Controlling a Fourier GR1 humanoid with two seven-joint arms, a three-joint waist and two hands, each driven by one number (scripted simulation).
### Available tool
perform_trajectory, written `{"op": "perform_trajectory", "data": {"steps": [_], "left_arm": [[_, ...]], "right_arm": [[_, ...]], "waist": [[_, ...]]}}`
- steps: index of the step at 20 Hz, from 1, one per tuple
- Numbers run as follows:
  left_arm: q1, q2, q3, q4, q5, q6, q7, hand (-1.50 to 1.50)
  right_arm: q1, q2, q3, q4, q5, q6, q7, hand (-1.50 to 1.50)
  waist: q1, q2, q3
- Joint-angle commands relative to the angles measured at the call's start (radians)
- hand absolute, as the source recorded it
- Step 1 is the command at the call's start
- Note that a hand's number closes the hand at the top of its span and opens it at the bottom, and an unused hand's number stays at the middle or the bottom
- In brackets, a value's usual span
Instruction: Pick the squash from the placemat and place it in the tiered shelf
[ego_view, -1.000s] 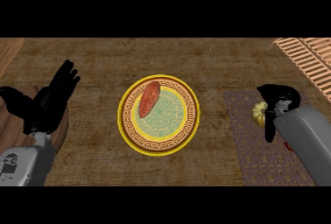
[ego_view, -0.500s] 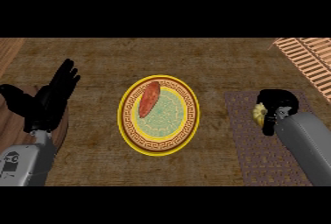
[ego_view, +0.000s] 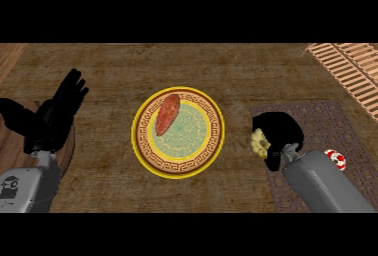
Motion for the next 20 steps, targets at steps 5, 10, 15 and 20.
{"op": "perform_trajectory", "data": {"steps": [5,10,15,20], "left_arm": [[0.019,0.002,0.009,0.012,-0.002,-0.014,-0.026,0.0],[0.046,0.001,0.009,-0.005,-0.003,-0.012,-0.022,0.0],[0.0,0.017,0.023,-0.008,-0.004,-0.002,0.02,0.0],[0.025,-0.014,-0.008,-0.039,-0.014,-0.006,0.016,0.0]], "right_arm": [[0.213,0.135,0.079,-0.416,-0.019,-0.128,0.043,1.5],[0.213,0.229,-0.043,-0.644,-0.108,-0.238,0.081,1.5],[0.122,0.253,-0.12,-0.879,-0.075,-0.205,0.252,1.5],[-0.001,0.201,-0.342,-0.983,-0.206,-0.074,0.369,1.5]], "waist": [[-0.009,0.006,0.007],[-0.017,0.002,0.007],[-0.004,0.005,0.006],[0.01,0.009,0.007]]}}
